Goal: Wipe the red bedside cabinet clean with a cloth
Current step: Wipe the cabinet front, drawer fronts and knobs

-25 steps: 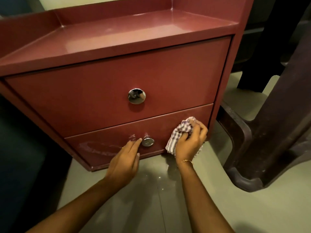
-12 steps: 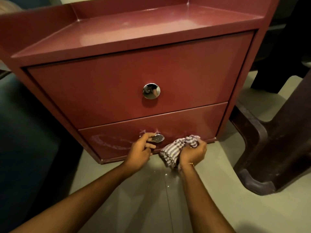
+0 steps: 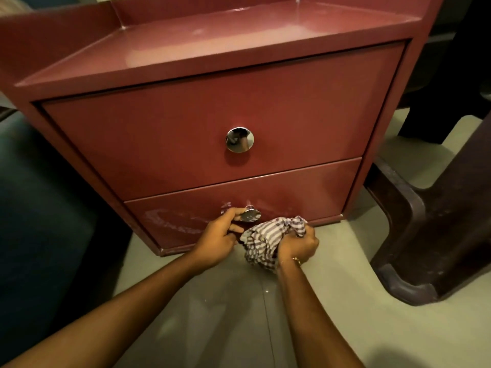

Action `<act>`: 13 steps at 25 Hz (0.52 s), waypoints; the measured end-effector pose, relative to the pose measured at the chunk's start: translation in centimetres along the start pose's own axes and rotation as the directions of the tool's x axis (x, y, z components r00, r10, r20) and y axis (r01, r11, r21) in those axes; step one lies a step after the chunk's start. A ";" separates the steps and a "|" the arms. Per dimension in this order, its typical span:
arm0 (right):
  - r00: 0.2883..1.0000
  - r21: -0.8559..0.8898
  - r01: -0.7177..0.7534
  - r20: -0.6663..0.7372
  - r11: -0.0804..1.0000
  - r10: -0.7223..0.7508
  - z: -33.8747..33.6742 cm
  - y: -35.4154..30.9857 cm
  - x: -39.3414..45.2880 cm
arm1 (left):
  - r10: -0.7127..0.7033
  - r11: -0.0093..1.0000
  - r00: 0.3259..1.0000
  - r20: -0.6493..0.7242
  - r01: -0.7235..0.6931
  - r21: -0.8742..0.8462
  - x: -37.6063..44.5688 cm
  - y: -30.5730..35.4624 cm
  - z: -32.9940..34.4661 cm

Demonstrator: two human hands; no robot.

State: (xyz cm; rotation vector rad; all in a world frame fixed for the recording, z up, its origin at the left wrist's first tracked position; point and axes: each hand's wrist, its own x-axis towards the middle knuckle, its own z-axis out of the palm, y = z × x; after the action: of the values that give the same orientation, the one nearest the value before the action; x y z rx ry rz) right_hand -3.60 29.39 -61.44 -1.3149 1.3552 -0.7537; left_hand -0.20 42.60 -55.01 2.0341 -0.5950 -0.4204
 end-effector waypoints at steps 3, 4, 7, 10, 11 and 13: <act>0.947 0.022 0.068 0.314 0.997 -0.071 1.3 1.7 -3.8 | 0.021 0.996 1.000 -0.002 -0.021 0.089 0.6 -0.2 -0.3; 0.888 0.003 0.113 0.449 0.994 -0.102 1.6 2.3 -4.8 | 0.024 0.993 1.000 -0.003 -0.023 0.115 0.8 -0.4 -0.4; 0.866 0.054 0.259 0.429 0.964 -0.256 0.6 3.0 -5.6 | 0.026 0.991 1.000 0.011 -0.027 0.133 0.7 -0.6 -0.4; 0.867 0.216 0.438 0.153 0.873 -0.473 -0.7 1.5 -6.1 | 0.071 0.988 0.996 0.052 -0.078 0.136 0.4 -0.5 -0.5; 0.813 0.244 0.525 0.138 0.815 -0.565 -0.8 0.9 -6.5 | 0.088 0.986 0.995 0.054 -0.095 0.138 0.4 -0.5 -0.7; 0.695 0.209 0.666 0.174 0.716 -0.698 -0.6 -0.4 -6.9 | 0.113 0.981 0.993 0.034 -0.117 0.152 0.5 -0.4 -1.0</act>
State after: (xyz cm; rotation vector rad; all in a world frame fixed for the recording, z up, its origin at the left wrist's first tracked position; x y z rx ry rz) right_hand -5.15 35.74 -59.22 -1.7631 0.5685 -1.1147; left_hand 0.82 43.18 -54.88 2.1305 -0.7778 -0.3402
